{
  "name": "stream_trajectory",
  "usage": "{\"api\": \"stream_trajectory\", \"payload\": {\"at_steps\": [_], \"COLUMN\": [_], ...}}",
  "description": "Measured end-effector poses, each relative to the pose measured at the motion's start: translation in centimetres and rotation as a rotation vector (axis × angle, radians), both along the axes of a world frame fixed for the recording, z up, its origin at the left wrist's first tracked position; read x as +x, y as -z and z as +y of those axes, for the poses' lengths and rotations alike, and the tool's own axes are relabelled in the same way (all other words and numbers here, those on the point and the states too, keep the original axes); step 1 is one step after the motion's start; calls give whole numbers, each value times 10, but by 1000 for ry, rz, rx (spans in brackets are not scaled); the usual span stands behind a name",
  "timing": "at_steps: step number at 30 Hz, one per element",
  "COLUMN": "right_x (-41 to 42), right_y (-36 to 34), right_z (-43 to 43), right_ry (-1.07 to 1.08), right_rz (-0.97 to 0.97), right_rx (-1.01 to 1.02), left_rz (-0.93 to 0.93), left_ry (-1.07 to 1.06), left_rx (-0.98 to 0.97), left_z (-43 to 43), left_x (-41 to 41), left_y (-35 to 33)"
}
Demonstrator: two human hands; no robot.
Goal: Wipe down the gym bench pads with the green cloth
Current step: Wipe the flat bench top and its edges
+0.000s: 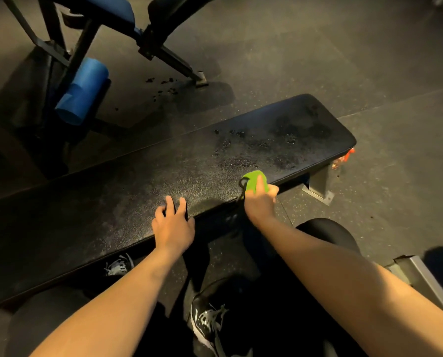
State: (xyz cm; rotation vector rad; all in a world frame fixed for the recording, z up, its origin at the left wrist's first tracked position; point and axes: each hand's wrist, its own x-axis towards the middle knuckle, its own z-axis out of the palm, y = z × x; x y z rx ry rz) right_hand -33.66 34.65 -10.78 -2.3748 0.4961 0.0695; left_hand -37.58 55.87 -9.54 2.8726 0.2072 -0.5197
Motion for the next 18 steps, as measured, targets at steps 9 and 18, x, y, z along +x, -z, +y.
{"api": "stream_trajectory", "payload": {"at_steps": [9,18], "right_x": [-36,-3], "right_y": [-6,-9], "right_z": [94,39], "right_ry": [10,291], "right_rz": [155,79], "right_rx": [295,315], "left_rz": [43,27], "left_ry": [-27,106], "left_rx": [-39,-62], "left_z": [-2,-17], "left_x": [5,6], "left_y": [-5,-4]}}
